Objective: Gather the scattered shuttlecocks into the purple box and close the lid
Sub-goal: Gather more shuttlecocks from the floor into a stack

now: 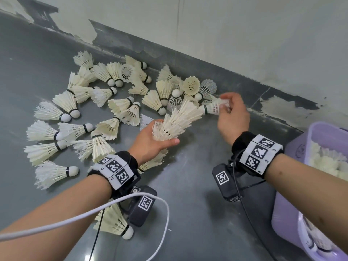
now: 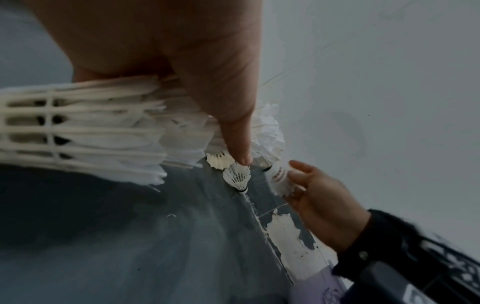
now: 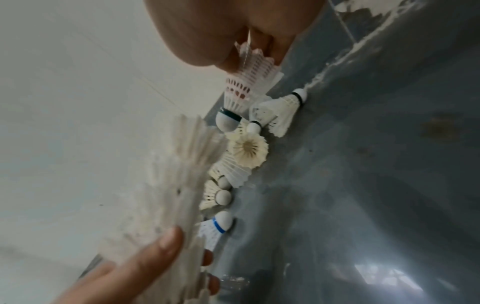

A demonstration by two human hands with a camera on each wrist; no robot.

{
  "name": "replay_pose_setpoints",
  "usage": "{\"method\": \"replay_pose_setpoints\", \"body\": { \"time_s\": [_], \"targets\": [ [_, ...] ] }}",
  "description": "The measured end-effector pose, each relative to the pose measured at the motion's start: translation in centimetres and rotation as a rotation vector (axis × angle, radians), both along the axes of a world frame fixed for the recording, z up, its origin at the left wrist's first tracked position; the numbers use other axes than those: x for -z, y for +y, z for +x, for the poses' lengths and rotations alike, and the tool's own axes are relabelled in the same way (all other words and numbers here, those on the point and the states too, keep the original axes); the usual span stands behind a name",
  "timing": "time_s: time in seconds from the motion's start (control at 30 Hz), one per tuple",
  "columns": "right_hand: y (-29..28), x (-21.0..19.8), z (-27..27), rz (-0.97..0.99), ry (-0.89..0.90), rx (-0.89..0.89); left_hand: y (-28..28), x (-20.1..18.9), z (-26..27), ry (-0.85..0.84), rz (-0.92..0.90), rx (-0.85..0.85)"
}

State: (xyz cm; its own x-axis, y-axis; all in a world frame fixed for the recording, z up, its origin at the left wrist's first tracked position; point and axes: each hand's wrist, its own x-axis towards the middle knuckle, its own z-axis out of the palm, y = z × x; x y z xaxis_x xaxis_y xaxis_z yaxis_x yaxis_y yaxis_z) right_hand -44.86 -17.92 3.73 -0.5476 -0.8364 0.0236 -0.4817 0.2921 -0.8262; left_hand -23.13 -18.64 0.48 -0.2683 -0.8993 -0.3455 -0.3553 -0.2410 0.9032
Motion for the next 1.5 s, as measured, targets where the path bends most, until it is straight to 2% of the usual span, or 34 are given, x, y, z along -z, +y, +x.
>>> {"method": "replay_pose_setpoints", "body": {
  "time_s": [0.1,0.33,0.5,0.6,0.67,0.8,0.93,1.03,1.13,1.33,1.43,1.5],
  "targets": [
    [-0.1,-1.7,0.6,-0.118,-0.008,-0.015,0.2,0.3,0.1,-0.032,0.0,0.02],
    [1.2,-2.5,1.9,0.024,0.005,-0.379,0.8,-0.9,-0.4,-0.021,0.014,0.07],
    [1.6,-3.8,3.2,-0.045,-0.064,-0.527,1.0,-1.1,-0.1,-0.018,0.033,0.087],
    [1.6,-4.2,3.9,-0.03,0.045,-0.643,1.0,-0.8,0.4,-0.006,0.051,0.099],
    [1.4,-4.3,4.4,-0.093,0.128,-0.687,0.8,-0.7,0.9,0.016,0.064,0.052],
    [0.1,-4.2,4.8,-0.219,0.191,-0.636,0.0,-1.1,2.2,0.103,0.057,-0.057],
    [-0.9,-2.9,5.4,-0.258,0.148,-0.388,-1.0,-1.2,4.0,0.16,0.005,-0.171],
    [-1.4,-0.6,6.1,-0.043,0.144,-0.321,-1.3,-0.8,5.4,0.18,-0.009,-0.237],
    [-1.9,1.6,7.2,0.201,0.212,-0.505,-1.5,-0.3,6.5,0.172,-0.012,-0.274],
    [-3.6,2.7,11.8,0.321,0.369,-0.833,-1.8,0.2,7.7,0.156,-0.045,-0.305],
    [-3.9,3.5,13.4,0.384,0.604,-0.982,-1.9,0.2,7.9,0.163,-0.057,-0.29],
    [-3.7,4.2,13.4,0.422,0.694,-0.983,-1.8,0.3,7.9,0.164,-0.061,-0.277]
  ]
}}
